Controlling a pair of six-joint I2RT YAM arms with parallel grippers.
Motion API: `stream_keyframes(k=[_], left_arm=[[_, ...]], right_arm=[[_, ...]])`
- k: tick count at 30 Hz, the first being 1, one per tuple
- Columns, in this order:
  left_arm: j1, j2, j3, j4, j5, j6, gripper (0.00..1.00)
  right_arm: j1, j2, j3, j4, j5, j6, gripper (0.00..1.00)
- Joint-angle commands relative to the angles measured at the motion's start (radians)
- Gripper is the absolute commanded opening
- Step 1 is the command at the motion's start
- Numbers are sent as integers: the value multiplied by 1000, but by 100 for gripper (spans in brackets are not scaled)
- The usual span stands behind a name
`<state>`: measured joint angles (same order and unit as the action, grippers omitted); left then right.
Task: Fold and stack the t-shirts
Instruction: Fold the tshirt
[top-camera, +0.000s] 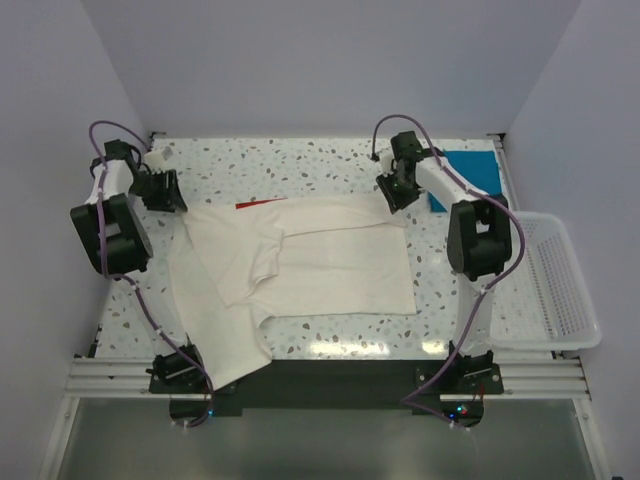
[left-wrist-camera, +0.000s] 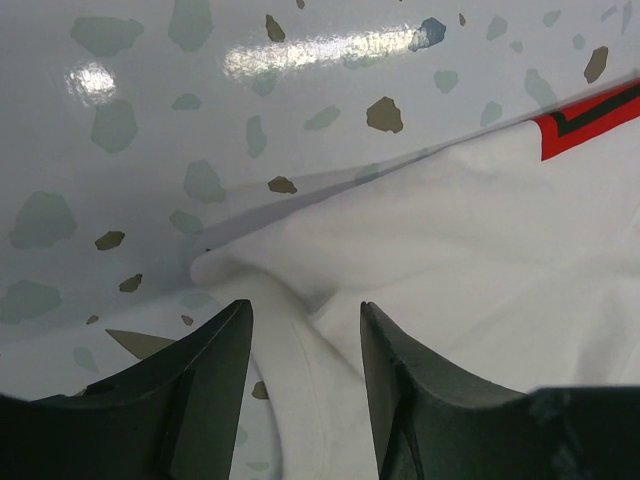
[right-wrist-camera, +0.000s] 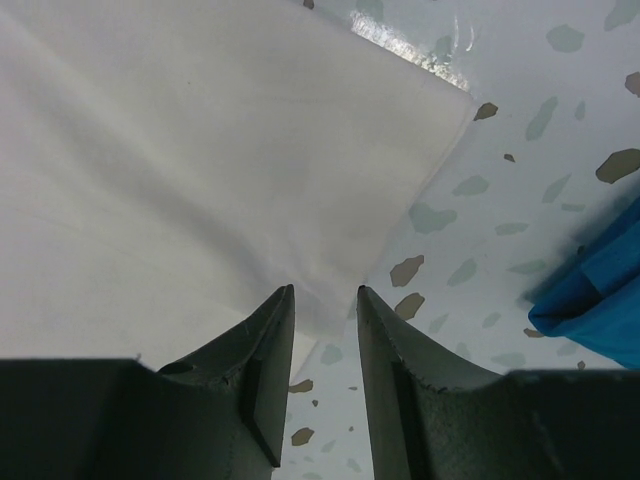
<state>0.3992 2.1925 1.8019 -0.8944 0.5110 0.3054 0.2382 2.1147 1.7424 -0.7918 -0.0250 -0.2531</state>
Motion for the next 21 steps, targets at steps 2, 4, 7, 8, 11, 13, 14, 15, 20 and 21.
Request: stream_keyframes(k=[2, 4, 7, 8, 11, 13, 14, 15, 20, 21], left_arm=[[7, 1, -19, 40, 55, -15, 52], [6, 4, -29, 52, 73, -25, 51], [6, 19, -26, 57, 110, -37, 50], [6, 26, -23, 55, 121, -38, 49], [4, 46, -9, 58, 144, -45, 41], [6, 58, 2, 66, 158, -64, 31], [6, 64, 11, 65, 159, -66, 27], [6, 70, 26, 61, 159, -66, 22], [13, 72, 71, 83, 130, -84, 1], [18, 72, 88, 90, 123, -95, 0]], right_arm=[[0, 19, 37, 34, 27, -15, 35], [1, 27, 43, 39, 28, -17, 35], [1, 25, 37, 72, 27, -25, 34], [3, 25, 36, 78, 27, -26, 34], [1, 45, 46, 88, 31, -37, 34], [1, 76, 54, 92, 49, -48, 33], [1, 85, 57, 92, 57, -58, 32], [1, 96, 66, 92, 68, -64, 32], [1, 162, 101, 77, 103, -101, 29], [1, 183, 117, 72, 121, -104, 29]])
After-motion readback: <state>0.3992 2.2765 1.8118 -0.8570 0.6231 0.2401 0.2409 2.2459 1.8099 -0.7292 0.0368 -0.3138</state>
